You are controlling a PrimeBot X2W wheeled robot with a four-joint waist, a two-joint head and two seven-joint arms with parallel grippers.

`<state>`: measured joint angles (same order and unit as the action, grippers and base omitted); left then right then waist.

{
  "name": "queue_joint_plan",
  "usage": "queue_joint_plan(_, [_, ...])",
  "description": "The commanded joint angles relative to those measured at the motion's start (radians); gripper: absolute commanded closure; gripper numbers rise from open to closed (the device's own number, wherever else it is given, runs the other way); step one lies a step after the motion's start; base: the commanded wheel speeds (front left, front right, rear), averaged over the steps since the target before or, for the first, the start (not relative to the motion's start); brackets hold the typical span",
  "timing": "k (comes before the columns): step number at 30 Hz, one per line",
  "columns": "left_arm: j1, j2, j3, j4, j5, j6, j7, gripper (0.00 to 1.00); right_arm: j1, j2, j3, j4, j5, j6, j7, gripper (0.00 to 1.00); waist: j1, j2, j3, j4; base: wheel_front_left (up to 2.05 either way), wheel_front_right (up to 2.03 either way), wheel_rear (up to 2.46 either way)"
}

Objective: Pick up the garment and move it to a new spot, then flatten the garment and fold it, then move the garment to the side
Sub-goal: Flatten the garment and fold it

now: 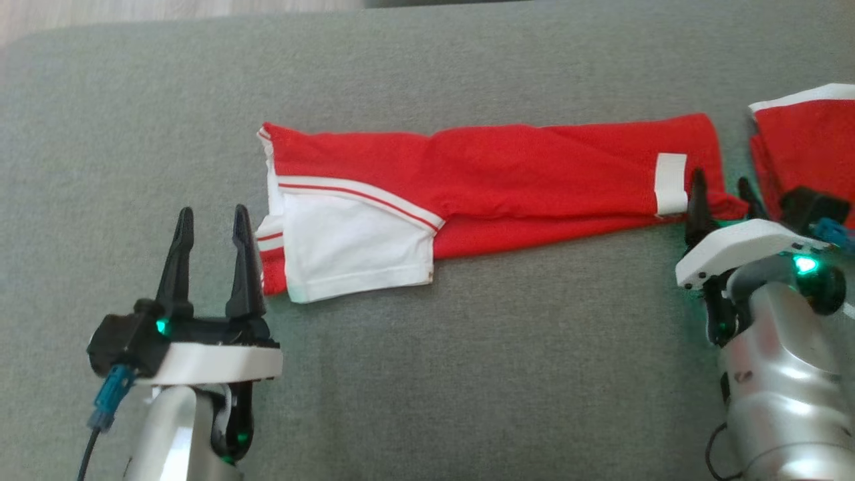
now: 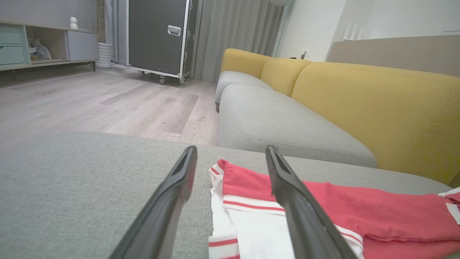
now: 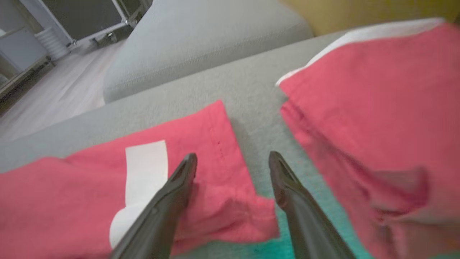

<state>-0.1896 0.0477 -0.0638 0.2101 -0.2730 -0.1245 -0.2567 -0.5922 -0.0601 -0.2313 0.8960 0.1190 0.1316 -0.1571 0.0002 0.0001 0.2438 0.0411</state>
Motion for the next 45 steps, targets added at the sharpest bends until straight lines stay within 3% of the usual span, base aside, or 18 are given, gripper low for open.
queue_joint_plan(1, [-0.044,0.005,0.025,-0.029,0.003,-0.004,-0.005,0.0,-0.037,0.01,0.01,0.008,-0.016,-0.001,0.011,0.0,-0.0002,-0.0001,0.014,0.013,0.0,0.0,0.0])
queue_joint_plan(7, [-0.061,0.003,0.016,-0.028,0.006,-0.005,-0.005,0.0,-0.078,0.01,0.0,0.142,-0.037,-0.001,0.043,0.0,-0.0002,-0.0001,0.027,0.021,0.0,0.0,0.0])
queue_joint_plan(8, [-0.064,0.003,0.018,-0.028,0.006,-0.005,-0.005,0.0,-0.084,0.01,0.004,0.158,-0.037,-0.001,0.042,0.11,-0.0002,-0.0001,0.027,0.02,0.0,0.0,0.0])
queue_joint_plan(9, [-0.066,0.003,0.019,-0.028,0.007,-0.005,-0.005,0.0,-0.089,0.01,0.008,0.17,-0.035,-0.001,0.038,0.6,-0.0002,-0.0001,0.027,0.019,0.0,0.0,0.0])
queue_joint_plan(10, [-0.067,0.003,0.021,-0.028,0.007,-0.006,-0.005,0.0,-0.095,0.01,0.014,0.181,-0.033,-0.001,0.031,1.0,-0.0002,-0.0001,0.025,0.016,0.0,0.0,0.0])
queue_joint_plan(16, [-0.063,0.003,0.038,-0.034,0.005,-0.006,-0.005,0.0,-0.119,0.002,0.045,0.183,-0.041,-0.001,-0.039,1.0,-0.0002,-0.0001,0.002,-0.015,0.0,0.0,0.0])
queue_joint_plan(24, [-0.052,0.003,0.042,-0.045,-0.011,-0.006,-0.005,0.0,-0.106,-0.089,0.036,0.114,-0.054,-0.001,-0.083,1.0,-0.0002,-0.0001,-0.036,-0.051,0.0,0.0,0.0])
queue_joint_plan(30, [-0.04,0.003,0.046,-0.05,-0.017,-0.006,-0.005,0.0,-0.093,-0.08,0.084,0.049,-0.01,-0.001,-0.089,1.0,-0.0002,-0.0001,-0.073,-0.056,0.0,0.0,0.0])
queue_joint_plan(41, [-0.009,0.003,0.057,-0.072,-0.014,-0.006,-0.005,0.0,-0.085,0.001,0.294,-0.063,0.142,-0.001,-0.024,1.0,-0.0002,-0.0001,-0.154,0.006,0.0,0.0,0.0])
queue_joint_plan(45, [-0.004,0.003,0.05,-0.077,-0.009,-0.006,-0.005,0.0,-0.084,0.009,0.434,-0.114,0.237,-0.001,0.02,1.0,-0.0002,-0.0001,-0.165,0.07,0.0,0.0,0.0])
